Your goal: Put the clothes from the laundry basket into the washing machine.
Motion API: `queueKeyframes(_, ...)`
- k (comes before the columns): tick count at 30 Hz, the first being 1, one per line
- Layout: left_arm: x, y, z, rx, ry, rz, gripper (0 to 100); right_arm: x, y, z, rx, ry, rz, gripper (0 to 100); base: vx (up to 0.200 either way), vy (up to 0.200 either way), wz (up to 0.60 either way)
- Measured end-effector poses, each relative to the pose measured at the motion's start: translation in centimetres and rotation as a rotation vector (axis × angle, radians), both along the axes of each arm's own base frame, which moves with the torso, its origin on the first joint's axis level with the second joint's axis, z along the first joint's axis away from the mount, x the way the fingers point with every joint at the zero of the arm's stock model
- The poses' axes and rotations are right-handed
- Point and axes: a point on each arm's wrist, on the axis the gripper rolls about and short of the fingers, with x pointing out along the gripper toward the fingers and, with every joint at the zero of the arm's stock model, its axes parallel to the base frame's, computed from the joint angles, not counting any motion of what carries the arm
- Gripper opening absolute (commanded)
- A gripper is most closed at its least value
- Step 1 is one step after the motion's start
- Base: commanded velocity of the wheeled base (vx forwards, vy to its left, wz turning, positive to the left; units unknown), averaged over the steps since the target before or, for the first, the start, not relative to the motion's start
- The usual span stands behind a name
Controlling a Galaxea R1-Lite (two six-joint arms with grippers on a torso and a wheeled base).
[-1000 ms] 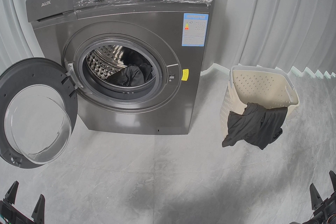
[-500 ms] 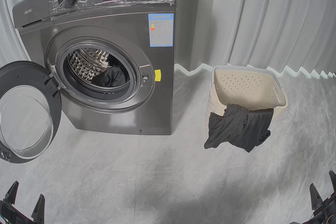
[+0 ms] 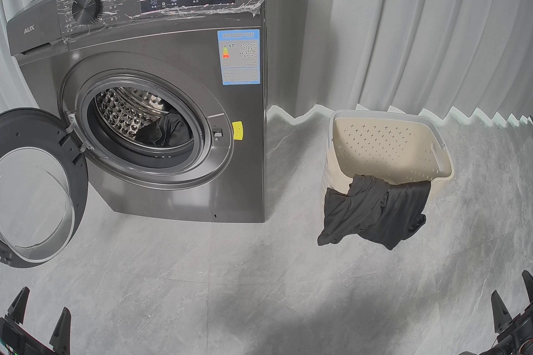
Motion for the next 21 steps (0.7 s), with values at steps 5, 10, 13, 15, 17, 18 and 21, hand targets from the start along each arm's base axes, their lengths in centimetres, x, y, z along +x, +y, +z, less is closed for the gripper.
queueKeyframes(5, 0.00, 0.00, 0.00, 0.000, 0.000, 0.000, 100, 0.00, 0.00, 0.00, 0.000, 0.000, 0.000, 100, 0.000, -0.200, 0.00)
queueKeyframes(10, 0.01, 0.00, 0.00, -0.004, 0.001, -0.001, 100, 0.00, 0.00, 0.01, 0.000, 0.000, 0.000, 100, 0.000, -0.200, 0.00)
queueKeyframes(13, 0.01, 0.00, 0.00, -0.005, 0.001, -0.001, 100, 0.00, 0.00, 0.00, 0.000, 0.000, 0.000, 100, 0.000, -0.200, 0.00)
queueKeyframes(15, 0.01, 0.00, 0.00, -0.005, 0.001, -0.001, 100, 0.01, 0.00, 0.00, 0.000, 0.001, 0.000, 100, 0.000, -0.200, 0.00)
queueKeyframes(17, 0.01, 0.00, 0.00, -0.005, 0.001, -0.001, 100, 0.01, 0.00, 0.00, 0.000, 0.001, 0.000, 100, 0.000, -0.200, 0.00)
queueKeyframes(18, 0.01, 0.00, 0.00, -0.005, 0.001, -0.001, 100, 0.01, 0.00, 0.00, 0.000, 0.001, 0.000, 100, 0.000, -0.200, 0.00)
queueKeyframes(21, 0.01, 0.00, 0.00, -0.005, 0.001, -0.001, 100, 0.01, 0.00, 0.01, 0.000, 0.000, 0.000, 100, 0.000, -0.200, 0.00)
